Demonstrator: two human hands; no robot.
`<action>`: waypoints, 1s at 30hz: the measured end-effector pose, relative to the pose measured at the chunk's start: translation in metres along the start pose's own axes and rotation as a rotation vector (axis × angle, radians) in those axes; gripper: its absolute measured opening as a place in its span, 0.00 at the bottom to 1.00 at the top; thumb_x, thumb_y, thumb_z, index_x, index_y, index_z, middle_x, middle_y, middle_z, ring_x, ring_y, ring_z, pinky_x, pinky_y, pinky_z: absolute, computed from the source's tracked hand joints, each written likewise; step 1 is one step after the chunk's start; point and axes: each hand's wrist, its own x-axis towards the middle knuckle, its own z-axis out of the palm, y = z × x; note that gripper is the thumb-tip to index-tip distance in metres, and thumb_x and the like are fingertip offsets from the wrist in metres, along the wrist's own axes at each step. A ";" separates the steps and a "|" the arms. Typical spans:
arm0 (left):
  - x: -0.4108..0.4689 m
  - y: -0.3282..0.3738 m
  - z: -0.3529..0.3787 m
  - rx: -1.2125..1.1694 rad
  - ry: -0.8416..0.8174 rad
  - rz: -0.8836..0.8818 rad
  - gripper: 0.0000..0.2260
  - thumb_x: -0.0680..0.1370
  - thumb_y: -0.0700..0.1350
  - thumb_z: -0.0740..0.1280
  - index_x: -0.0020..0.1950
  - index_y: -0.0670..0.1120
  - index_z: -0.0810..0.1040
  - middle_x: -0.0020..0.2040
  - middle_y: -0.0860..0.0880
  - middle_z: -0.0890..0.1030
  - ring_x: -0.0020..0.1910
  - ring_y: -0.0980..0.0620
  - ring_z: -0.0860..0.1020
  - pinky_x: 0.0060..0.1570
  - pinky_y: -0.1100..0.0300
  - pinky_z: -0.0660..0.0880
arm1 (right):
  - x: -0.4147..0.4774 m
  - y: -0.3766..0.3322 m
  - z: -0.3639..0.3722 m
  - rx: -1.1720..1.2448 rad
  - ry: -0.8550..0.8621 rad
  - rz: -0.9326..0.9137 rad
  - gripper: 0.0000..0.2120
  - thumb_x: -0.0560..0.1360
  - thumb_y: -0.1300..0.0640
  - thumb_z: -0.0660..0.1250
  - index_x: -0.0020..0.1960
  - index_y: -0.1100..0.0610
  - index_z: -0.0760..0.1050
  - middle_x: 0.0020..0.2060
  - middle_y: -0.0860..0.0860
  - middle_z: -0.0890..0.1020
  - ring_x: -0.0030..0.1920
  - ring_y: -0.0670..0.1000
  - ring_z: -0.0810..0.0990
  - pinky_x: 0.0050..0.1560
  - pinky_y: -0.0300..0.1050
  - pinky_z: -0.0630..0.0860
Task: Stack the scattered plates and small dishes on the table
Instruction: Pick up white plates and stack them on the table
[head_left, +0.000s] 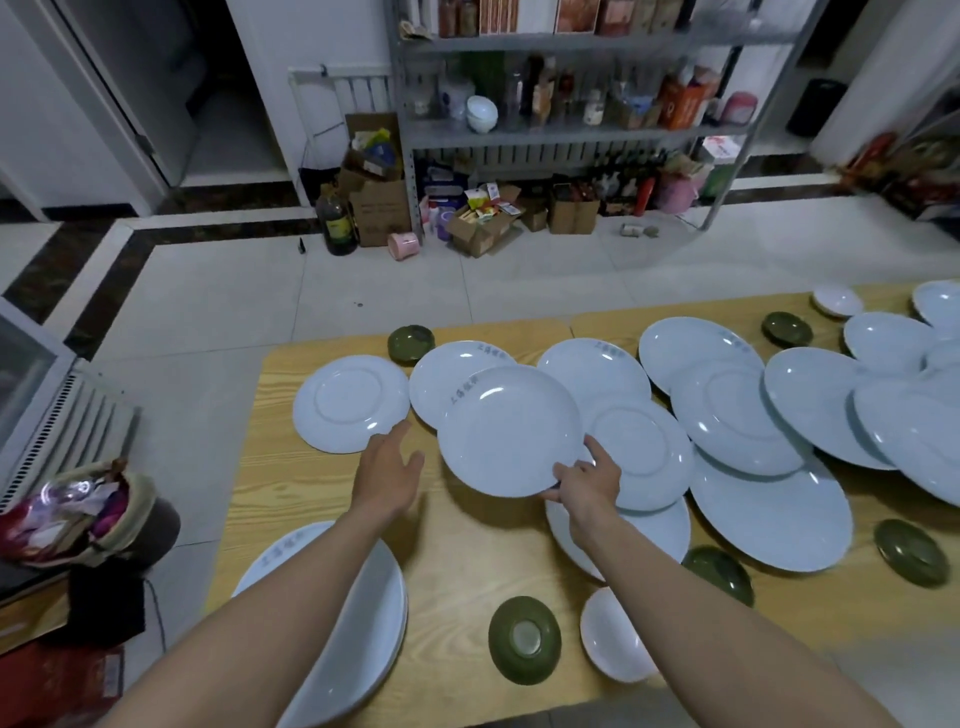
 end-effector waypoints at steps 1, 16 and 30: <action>0.003 0.003 0.002 -0.019 -0.003 -0.015 0.25 0.81 0.47 0.64 0.77 0.50 0.64 0.71 0.42 0.69 0.69 0.43 0.70 0.67 0.50 0.68 | 0.003 -0.004 0.001 0.019 0.000 0.000 0.33 0.73 0.76 0.65 0.74 0.53 0.68 0.57 0.59 0.80 0.56 0.63 0.81 0.33 0.47 0.83; 0.072 0.025 0.065 -0.730 0.020 -0.349 0.41 0.74 0.38 0.73 0.77 0.62 0.54 0.67 0.53 0.73 0.56 0.47 0.79 0.46 0.49 0.83 | 0.068 -0.032 0.011 0.155 -0.003 0.022 0.31 0.74 0.76 0.64 0.73 0.54 0.71 0.49 0.50 0.80 0.53 0.63 0.83 0.33 0.42 0.82; 0.064 0.027 0.062 -1.032 0.236 -0.423 0.40 0.74 0.23 0.64 0.79 0.54 0.60 0.61 0.47 0.76 0.58 0.44 0.79 0.41 0.53 0.83 | 0.061 -0.048 -0.001 0.240 -0.004 0.041 0.32 0.73 0.76 0.67 0.74 0.55 0.69 0.57 0.57 0.82 0.44 0.58 0.86 0.39 0.51 0.84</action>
